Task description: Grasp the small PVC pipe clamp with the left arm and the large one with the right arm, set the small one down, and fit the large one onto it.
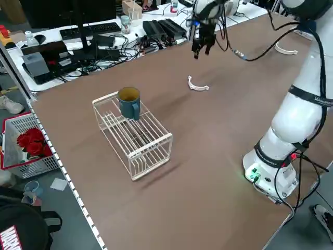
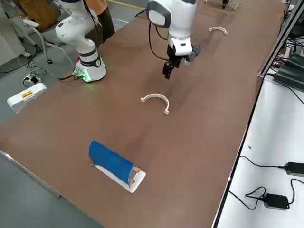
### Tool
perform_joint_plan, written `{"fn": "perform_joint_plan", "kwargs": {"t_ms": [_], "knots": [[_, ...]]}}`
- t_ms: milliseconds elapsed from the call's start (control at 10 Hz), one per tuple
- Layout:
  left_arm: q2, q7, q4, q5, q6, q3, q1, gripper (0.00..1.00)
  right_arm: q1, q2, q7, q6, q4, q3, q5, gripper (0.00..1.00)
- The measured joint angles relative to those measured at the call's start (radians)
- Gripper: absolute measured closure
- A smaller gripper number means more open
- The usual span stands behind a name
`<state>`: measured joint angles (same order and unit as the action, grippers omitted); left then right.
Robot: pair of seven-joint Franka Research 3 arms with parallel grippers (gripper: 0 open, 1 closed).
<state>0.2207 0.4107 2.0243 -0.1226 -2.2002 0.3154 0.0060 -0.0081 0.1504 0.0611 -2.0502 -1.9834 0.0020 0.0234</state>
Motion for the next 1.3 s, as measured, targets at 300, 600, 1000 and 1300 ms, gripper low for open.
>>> {"fn": "perform_joint_plan", "kwargs": {"t_ms": [300,600,1000,1300], "knots": [[0.116,0.076,0.001,-0.092,-0.080,-0.004,0.009,0.12,0.032,0.080,0.052,-0.265,-0.166,0.001,0.001,0.08],[0.201,0.094,0.002,-0.131,-0.177,-0.005,0.016,0.16,0.036,0.184,0.054,-0.473,-0.241,0.001,0.001,0.13],[0.267,0.101,0.017,-0.200,-0.234,-0.008,0.035,0.19,0.034,0.254,0.055,-0.620,-0.308,-0.001,0.001,0.30],[0.298,0.104,0.021,-0.232,-0.272,-0.009,0.061,0.32,0.032,0.251,0.055,-0.602,-0.311,-0.002,0.001,0.31]]}}
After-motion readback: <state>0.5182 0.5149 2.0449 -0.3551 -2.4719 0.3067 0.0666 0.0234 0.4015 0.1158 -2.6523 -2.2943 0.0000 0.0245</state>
